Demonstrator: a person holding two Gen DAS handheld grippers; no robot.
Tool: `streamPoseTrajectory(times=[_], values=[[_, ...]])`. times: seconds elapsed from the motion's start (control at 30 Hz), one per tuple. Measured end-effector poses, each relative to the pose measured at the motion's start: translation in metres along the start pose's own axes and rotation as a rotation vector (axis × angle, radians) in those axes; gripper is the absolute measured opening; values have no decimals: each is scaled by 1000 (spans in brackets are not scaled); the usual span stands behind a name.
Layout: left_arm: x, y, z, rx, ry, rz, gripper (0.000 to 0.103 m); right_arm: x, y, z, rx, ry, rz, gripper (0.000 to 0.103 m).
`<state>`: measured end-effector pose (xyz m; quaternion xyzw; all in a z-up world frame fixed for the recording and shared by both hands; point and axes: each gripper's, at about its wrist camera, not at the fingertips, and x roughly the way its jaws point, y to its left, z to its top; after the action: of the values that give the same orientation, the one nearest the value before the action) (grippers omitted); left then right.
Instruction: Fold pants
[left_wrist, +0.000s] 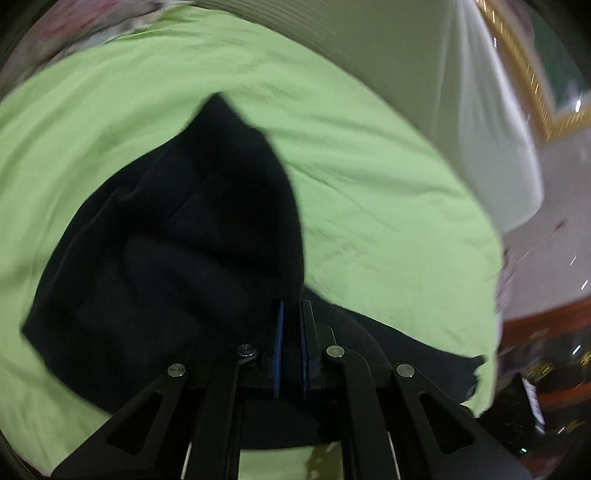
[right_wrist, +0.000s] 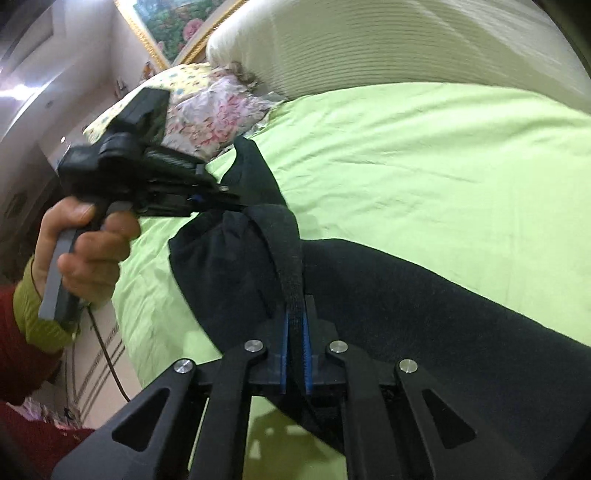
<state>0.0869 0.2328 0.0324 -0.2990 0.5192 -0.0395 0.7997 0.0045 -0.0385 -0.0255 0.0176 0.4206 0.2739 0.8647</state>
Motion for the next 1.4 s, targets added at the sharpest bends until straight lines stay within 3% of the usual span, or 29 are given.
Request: streamPoseTrajectory(times=[0.13, 0.27, 0.33, 0.37, 0.4, 0.47, 0.57, 0.73, 0.77, 0.83, 0.87, 0.9, 0.97, 1.1, 1.2, 1.4], values=[[-11, 19, -20, -39, -65, -36, 2, 5, 16, -5, -82, 29, -4, 7], [-20, 35, -23, -33, -48, -56, 3, 12, 19, -3, -75, 46, -3, 7], [-26, 24, -20, 6, -48, -37, 13, 12, 26, -3, -107, 50, -31, 7], [-28, 14, -15, 45, -49, -9, 31, 13, 30, -2, -124, 54, -43, 7], [-24, 1, -7, 74, -34, 14, 56, 12, 32, -3, -131, 54, -51, 7], [-23, -16, 1, 77, 0, 59, 76, 13, 33, -5, -135, 57, -60, 7], [4, -44, 15, 123, 37, 147, 76, 14, 35, -9, -120, 51, -55, 7], [65, -81, 24, 219, 143, 343, 71, 11, 36, -11, -117, 41, -45, 7], [75, -83, 23, 227, 163, 378, 63, 11, 37, -11, -121, 38, -44, 7], [83, -86, 19, 250, 183, 392, 35, 11, 37, -10, -127, 35, -44, 7], [84, -87, 16, 281, 187, 382, 13, 11, 38, -10, -129, 33, -46, 7], [83, -88, 14, 311, 175, 381, 11, 11, 38, -10, -128, 29, -47, 7], [68, -84, 7, 331, 116, 349, 6, 7, 38, -10, -127, 17, -47, 7], [18, -55, 0, 210, -5, 164, 4, -4, 42, -11, -144, -18, -52, 7], [-27, -19, -22, 123, -120, 65, 4, -9, 46, -10, -179, -32, -59, 7], [-56, 33, -80, 46, -210, -15, 4, 2, 53, -16, -220, 18, -67, 7]])
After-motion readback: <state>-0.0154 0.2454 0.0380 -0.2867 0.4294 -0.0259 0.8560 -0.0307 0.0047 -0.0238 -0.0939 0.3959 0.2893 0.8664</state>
